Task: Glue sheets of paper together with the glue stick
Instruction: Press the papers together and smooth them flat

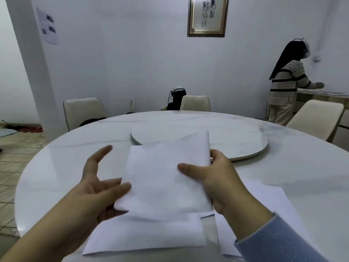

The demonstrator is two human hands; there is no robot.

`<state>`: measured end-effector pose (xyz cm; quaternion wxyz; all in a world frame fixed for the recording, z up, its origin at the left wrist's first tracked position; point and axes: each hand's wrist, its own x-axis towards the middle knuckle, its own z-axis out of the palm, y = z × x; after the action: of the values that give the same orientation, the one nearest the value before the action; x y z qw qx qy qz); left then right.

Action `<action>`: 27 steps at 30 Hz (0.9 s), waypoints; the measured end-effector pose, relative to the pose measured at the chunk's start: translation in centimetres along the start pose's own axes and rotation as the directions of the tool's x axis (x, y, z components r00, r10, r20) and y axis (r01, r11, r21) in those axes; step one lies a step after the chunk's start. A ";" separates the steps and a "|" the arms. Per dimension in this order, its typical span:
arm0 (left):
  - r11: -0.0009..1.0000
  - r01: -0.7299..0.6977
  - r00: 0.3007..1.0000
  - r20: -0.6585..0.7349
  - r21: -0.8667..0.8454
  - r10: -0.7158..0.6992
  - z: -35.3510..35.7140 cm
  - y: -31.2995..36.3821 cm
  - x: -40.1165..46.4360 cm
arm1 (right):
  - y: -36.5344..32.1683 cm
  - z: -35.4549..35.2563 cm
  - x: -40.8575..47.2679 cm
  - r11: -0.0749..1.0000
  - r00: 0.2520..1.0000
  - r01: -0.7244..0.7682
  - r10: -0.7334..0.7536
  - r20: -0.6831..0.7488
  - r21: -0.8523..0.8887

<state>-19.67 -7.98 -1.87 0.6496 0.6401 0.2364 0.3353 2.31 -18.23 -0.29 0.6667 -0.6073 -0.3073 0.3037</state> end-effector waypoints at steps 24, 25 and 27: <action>0.660 0.090 0.996 -0.075 0.746 -0.052 -7.2 -5.7 0.8 | 3.7 -1.5 -0.5 0.895 0.955 0.051 0.085 0.283 -0.443; 0.641 0.074 0.997 -0.046 0.764 -0.060 -7.2 -5.5 0.7 | 3.8 -1.5 -0.5 0.881 0.957 0.067 0.077 0.281 -0.469; 0.605 0.038 0.999 -0.009 0.795 -0.051 -7.4 -5.1 0.6 | 3.8 -1.4 -0.6 0.854 0.959 0.097 0.057 0.277 -0.511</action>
<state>-24.03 -2.29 -7.31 0.3080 0.8582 0.3718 0.1746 2.94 -19.24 -4.20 0.4302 -0.7118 -0.4761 0.2858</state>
